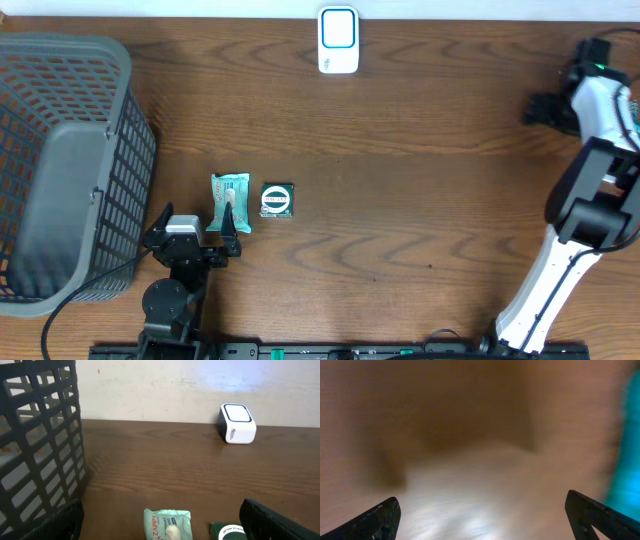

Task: Scan the item barcode
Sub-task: 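Move the mouthwash bottle to the right edge and release it, then reach the right gripper to the round tin and grasp it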

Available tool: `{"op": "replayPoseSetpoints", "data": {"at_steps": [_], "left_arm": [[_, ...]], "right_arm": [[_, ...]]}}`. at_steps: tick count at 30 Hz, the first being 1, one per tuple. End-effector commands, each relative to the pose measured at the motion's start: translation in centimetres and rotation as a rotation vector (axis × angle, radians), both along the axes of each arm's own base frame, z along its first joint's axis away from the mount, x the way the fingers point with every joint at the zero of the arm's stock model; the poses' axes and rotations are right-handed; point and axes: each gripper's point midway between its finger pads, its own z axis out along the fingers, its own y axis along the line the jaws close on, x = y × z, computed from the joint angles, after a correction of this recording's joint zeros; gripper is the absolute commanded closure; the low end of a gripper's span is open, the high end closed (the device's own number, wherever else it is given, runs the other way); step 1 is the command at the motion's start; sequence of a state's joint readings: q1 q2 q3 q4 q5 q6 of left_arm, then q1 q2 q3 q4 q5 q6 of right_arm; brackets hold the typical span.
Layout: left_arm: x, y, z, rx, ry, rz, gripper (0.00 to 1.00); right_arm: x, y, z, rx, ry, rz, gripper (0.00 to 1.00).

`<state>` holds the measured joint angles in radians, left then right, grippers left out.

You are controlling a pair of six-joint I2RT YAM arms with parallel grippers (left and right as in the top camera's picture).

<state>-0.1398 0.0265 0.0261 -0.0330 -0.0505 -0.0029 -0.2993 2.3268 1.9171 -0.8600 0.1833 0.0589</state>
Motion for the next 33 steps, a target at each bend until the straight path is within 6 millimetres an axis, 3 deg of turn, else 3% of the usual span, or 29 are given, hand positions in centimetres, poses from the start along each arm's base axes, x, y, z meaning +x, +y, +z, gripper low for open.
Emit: {"op": "replayPoseSetpoints", "data": {"at_steps": [1,5,6,7,12,16,18,22,26,31,33], "left_arm": [[-0.1,0.3,-1.8,0.011,0.053,0.012,0.02],[-0.1,0.3,-1.8,0.011,0.053,0.012,0.02],[-0.1,0.3,-1.8,0.011,0.053,0.012,0.02],[-0.1,0.3,-1.8,0.011,0.053,0.012,0.02],[-0.1,0.3,-1.8,0.011,0.053,0.012,0.02],[-0.1,0.3,-1.8,0.011,0.053,0.012,0.02],[-0.1,0.3,-1.8,0.011,0.053,0.012,0.02],[-0.1,0.3,-1.8,0.011,0.053,0.012,0.02],[-0.1,0.3,-1.8,0.011,0.053,0.012,0.02],[-0.1,0.3,-1.8,0.011,0.053,0.012,0.02],[-0.1,0.3,-1.8,0.011,0.053,0.012,0.02]], "right_arm": [[3.8,10.5,6.5,0.328,-0.224,0.131,0.01],[4.3,20.9,8.1,0.624,-0.246,0.285,0.01],[3.9,24.9,8.4,0.705,-0.230,0.350,0.01],[3.4,27.7,8.8,0.751,-0.217,0.403,0.01],[-0.4,39.6,9.0,0.840,-0.109,0.558,0.01],[-4.0,47.5,8.8,0.807,-0.067,0.718,0.01],[-5.1,49.7,7.9,0.697,-0.068,0.749,0.01],[-7.6,51.9,5.8,0.441,-0.066,0.608,0.01],[-10.8,55.2,4.8,0.324,-0.091,0.595,0.01],[-12.8,55.9,3.6,0.225,-0.111,0.522,0.01],[-13.9,55.6,2.2,0.208,-0.065,0.477,0.01]]}}
